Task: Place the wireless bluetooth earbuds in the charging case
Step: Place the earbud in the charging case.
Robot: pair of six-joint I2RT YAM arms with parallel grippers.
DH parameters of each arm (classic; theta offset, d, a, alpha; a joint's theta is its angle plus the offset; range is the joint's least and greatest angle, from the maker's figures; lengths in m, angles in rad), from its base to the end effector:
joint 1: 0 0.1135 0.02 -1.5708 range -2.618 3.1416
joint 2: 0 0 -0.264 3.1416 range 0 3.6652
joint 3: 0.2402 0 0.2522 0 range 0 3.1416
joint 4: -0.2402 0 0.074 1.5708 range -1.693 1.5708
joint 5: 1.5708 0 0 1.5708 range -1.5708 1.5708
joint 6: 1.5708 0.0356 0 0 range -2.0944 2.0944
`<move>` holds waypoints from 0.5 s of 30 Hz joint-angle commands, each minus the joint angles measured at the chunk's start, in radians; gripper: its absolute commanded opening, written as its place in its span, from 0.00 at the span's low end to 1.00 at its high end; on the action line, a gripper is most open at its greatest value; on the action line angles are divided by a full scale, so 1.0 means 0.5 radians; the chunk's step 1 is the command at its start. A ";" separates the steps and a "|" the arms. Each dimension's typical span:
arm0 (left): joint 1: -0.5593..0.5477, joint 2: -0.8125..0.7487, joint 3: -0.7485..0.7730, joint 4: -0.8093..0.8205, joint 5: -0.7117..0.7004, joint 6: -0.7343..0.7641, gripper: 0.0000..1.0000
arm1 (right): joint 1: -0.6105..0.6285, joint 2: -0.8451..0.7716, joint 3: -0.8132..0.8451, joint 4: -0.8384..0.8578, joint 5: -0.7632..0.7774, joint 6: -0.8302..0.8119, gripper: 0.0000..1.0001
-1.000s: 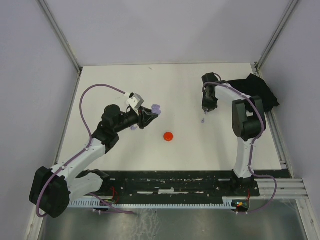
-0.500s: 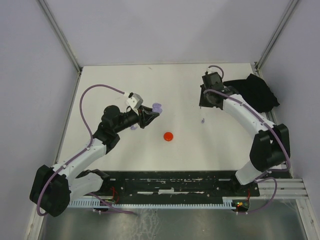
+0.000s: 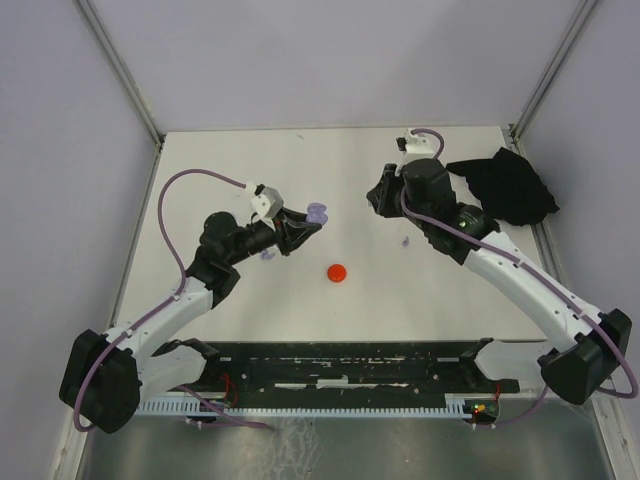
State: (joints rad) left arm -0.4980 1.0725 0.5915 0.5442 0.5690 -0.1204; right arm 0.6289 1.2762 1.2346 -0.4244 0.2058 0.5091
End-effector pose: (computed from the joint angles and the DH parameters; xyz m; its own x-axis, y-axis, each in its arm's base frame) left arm 0.2039 -0.1327 0.2918 -0.0500 -0.0880 -0.9949 0.8751 0.4761 -0.0861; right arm 0.2370 0.1634 0.3670 -0.5260 0.2074 -0.8248 -0.1968 0.9138 0.3553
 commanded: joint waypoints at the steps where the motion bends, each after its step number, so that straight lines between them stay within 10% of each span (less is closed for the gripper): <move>1: -0.007 -0.055 0.028 0.171 0.053 -0.078 0.03 | 0.081 -0.153 -0.065 0.375 -0.120 0.008 0.22; 15: -0.005 -0.051 0.008 0.463 0.340 -0.218 0.03 | 0.215 -0.283 -0.306 1.101 -0.739 -0.153 0.22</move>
State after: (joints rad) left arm -0.4995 1.0630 0.5915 0.6682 0.6838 -0.1749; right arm 0.7250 1.1595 1.1065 -0.0357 -0.0601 0.4618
